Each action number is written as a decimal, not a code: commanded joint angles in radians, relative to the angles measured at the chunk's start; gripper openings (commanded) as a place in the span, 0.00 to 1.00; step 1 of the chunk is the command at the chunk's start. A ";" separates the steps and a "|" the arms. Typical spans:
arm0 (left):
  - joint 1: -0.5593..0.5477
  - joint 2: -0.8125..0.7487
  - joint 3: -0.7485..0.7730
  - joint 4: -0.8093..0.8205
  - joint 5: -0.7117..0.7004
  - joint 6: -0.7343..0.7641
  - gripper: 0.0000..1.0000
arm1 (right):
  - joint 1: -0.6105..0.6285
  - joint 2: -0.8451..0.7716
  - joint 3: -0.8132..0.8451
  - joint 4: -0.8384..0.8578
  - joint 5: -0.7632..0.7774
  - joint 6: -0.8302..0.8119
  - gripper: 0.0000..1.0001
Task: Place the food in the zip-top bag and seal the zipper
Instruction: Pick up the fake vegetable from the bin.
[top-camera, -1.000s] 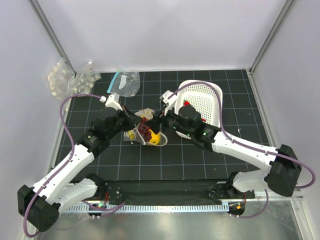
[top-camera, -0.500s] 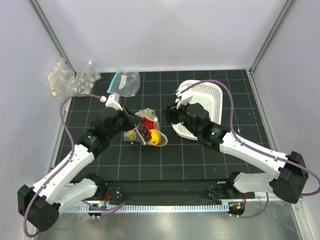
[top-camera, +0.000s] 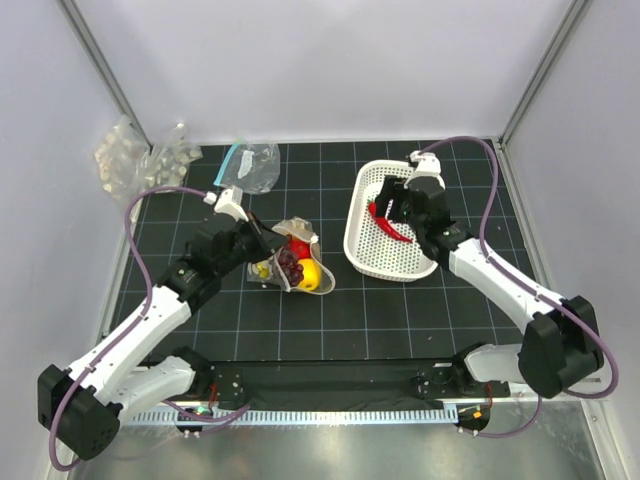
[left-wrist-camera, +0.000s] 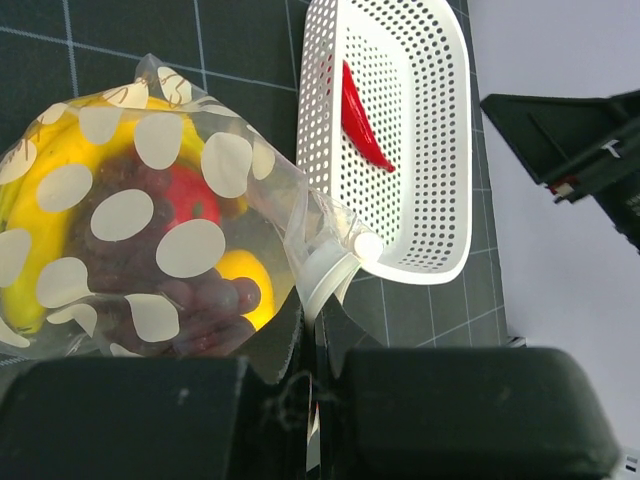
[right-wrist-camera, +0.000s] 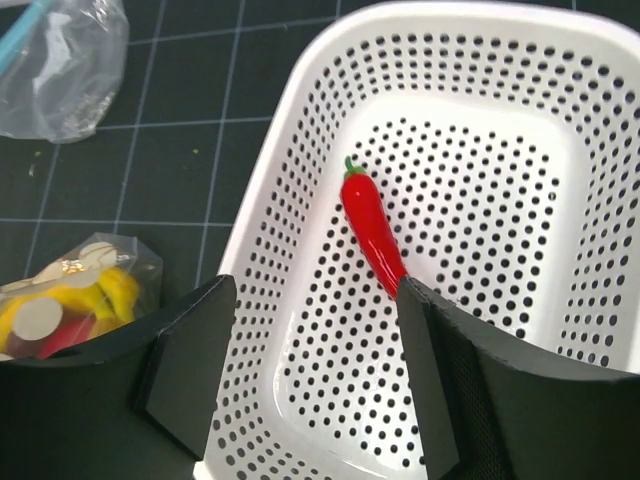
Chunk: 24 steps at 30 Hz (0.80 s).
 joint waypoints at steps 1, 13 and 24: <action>0.005 0.008 0.012 0.069 0.031 0.011 0.04 | -0.035 0.036 0.038 -0.007 -0.090 0.059 0.73; 0.005 0.014 0.011 0.075 0.037 0.011 0.04 | -0.112 0.105 0.060 -0.004 -0.220 0.115 0.82; 0.005 0.017 0.009 0.078 0.042 0.011 0.04 | -0.114 0.111 0.074 -0.030 -0.161 0.099 0.92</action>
